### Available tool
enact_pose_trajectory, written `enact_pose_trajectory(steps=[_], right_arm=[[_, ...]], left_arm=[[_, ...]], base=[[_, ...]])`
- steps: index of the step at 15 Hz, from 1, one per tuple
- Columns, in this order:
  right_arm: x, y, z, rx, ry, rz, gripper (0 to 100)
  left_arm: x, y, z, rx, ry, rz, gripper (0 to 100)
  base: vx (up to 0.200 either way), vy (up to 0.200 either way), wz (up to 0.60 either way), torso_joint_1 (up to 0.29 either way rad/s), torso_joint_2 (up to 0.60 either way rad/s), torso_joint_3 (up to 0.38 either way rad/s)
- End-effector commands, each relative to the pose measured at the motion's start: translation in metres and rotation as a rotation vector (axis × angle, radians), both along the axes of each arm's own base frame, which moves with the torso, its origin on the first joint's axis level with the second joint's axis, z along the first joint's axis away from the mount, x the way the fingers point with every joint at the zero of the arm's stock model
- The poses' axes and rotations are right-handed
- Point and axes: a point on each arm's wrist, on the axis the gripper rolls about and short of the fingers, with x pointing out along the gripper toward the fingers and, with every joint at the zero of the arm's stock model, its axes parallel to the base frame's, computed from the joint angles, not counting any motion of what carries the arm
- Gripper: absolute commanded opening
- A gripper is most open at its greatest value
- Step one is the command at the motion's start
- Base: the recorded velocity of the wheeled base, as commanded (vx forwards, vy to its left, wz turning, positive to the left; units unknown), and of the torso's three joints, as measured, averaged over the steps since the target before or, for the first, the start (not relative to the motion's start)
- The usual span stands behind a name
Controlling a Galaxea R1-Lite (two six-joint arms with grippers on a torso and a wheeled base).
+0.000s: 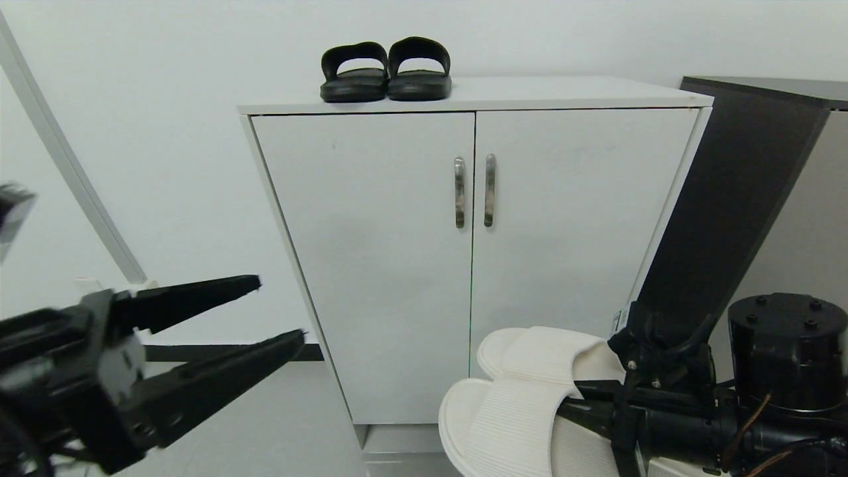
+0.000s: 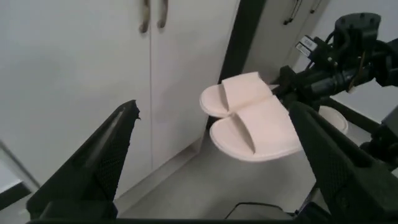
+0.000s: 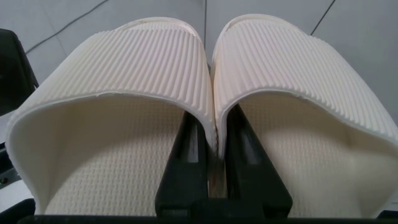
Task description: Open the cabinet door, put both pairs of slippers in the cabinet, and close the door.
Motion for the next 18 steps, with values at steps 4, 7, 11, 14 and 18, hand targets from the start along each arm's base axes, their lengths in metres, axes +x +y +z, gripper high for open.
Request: enact_pose_trajectory(steps=[4, 7, 11, 14, 18], right_arm=[[-0.001, -0.002, 0.004, 0.010, -0.013, -0.004, 0], [-0.001, -0.003, 0.004, 0.010, -0.013, -0.006, 0], [-0.001, -0.003, 0.004, 0.011, -0.014, -0.007, 0], [-0.001, -0.006, 0.005, 0.014, -0.018, -0.018, 0], [-0.002, -0.008, 0.005, 0.009, -0.022, -0.020, 0]], left_arm=[[0.050, -0.047, 0.020, -0.120, 0.112, -0.111, 100], [0.088, -0.071, 0.026, -0.147, 0.063, -0.136, 100], [0.120, -0.111, 0.024, -0.225, -0.007, -0.215, 100], [0.120, -0.139, 0.029, -0.298, 0.074, -0.302, 100], [0.142, -0.152, 0.036, -0.263, 0.131, -0.349, 100]], base=[[0.000, 0.000, 0.00, 0.000, 0.00, 0.000], [0.000, 0.000, 0.00, 0.000, 0.00, 0.000], [0.000, 0.000, 0.00, 0.000, 0.00, 0.000], [0.000, 0.000, 0.00, 0.000, 0.00, 0.000], [0.000, 0.000, 0.00, 0.000, 0.00, 0.000]])
